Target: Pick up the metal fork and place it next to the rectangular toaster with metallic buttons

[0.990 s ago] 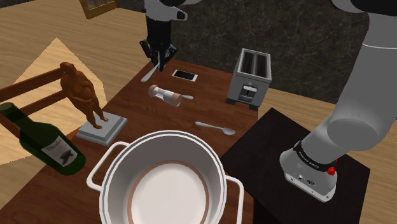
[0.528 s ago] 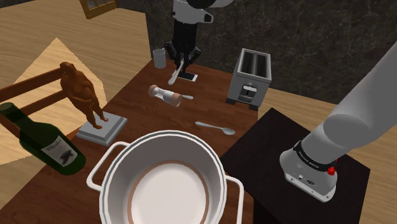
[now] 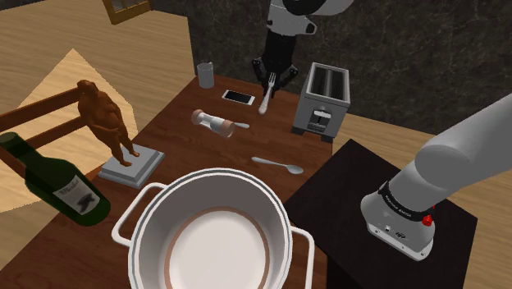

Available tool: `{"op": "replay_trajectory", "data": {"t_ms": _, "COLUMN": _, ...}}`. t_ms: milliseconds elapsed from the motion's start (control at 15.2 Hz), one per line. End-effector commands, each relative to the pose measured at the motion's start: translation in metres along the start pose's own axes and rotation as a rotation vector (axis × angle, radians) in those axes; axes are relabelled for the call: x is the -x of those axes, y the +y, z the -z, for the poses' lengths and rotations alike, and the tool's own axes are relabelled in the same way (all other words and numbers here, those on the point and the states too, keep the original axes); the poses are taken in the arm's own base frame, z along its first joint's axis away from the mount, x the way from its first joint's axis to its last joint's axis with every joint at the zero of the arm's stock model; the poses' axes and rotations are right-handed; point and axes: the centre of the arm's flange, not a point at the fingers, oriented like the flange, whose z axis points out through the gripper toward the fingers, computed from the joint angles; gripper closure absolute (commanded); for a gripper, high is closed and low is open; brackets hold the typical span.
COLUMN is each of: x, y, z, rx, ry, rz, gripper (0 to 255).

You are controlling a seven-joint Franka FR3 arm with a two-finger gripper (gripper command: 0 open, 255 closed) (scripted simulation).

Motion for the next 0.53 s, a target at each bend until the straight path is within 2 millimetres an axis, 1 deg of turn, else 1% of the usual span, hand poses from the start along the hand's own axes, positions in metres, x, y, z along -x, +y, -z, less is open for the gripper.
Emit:
{"op": "replay_trajectory", "data": {"t_ms": 0, "x": -0.006, "y": 0.027, "z": 0.002, "rx": -0.001, "ry": -0.001, "rz": 0.001, "gripper": 255}}
{"op": "replay_trajectory", "data": {"t_ms": 132, "x": -0.011, "y": 0.053, "z": 0.004, "rx": -0.001, "ry": -0.001, "rz": 0.001, "gripper": 255}}
{"op": "replay_trajectory", "data": {"t_ms": 198, "x": -0.014, "y": 0.069, "z": 0.005, "rx": -0.001, "ry": -0.001, "rz": 0.001, "gripper": 255}}
{"op": "replay_trajectory", "data": {"t_ms": 462, "x": -0.017, "y": 0.07, "z": -0.016, "rx": -0.001, "ry": -0.001, "rz": 0.001, "gripper": 255}}
